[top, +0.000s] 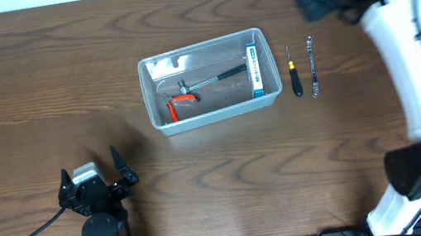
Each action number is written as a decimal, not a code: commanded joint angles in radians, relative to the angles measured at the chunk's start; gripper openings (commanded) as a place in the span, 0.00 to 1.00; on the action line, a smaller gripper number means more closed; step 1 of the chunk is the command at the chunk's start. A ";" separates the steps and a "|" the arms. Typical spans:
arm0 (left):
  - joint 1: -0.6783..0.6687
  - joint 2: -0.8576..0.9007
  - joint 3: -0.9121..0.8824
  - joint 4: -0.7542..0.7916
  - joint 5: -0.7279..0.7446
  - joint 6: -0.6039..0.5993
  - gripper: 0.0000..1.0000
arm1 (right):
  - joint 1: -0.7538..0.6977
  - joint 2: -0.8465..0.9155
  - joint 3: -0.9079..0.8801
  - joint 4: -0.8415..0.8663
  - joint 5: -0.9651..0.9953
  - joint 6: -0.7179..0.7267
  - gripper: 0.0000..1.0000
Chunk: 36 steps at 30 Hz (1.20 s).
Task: Pack container
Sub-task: 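Move the right gripper to the silver wrench and grasp it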
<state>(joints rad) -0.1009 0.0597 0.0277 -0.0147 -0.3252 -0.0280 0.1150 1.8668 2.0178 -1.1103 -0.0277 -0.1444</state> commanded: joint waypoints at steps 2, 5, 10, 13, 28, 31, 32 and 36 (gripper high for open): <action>0.002 -0.003 -0.024 -0.026 -0.016 0.002 0.98 | -0.109 0.113 -0.068 -0.031 -0.051 0.215 0.53; 0.002 -0.003 -0.024 -0.026 -0.016 0.002 0.98 | -0.138 0.176 -0.119 -0.023 -0.051 0.254 0.52; 0.002 -0.003 -0.024 -0.026 -0.016 0.002 0.98 | -0.131 0.285 -0.169 -0.015 -0.051 0.257 0.49; 0.002 -0.003 -0.024 -0.026 -0.016 0.002 0.98 | -0.117 0.344 -0.171 -0.004 -0.051 0.256 0.49; 0.002 -0.003 -0.024 -0.026 -0.016 0.002 0.98 | -0.087 0.509 -0.171 0.018 -0.040 0.256 0.31; 0.002 -0.003 -0.024 -0.026 -0.016 0.002 0.98 | -0.088 0.514 -0.173 0.018 -0.040 0.256 0.25; 0.002 -0.003 -0.024 -0.026 -0.016 0.002 0.98 | -0.088 0.514 -0.174 0.018 -0.036 0.256 0.25; 0.002 -0.003 -0.024 -0.026 -0.016 0.002 0.98 | -0.088 0.514 -0.174 0.010 -0.032 0.256 0.21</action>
<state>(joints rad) -0.1009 0.0597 0.0277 -0.0151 -0.3248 -0.0280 0.0193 2.3344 1.8496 -1.0924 -0.0669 0.1059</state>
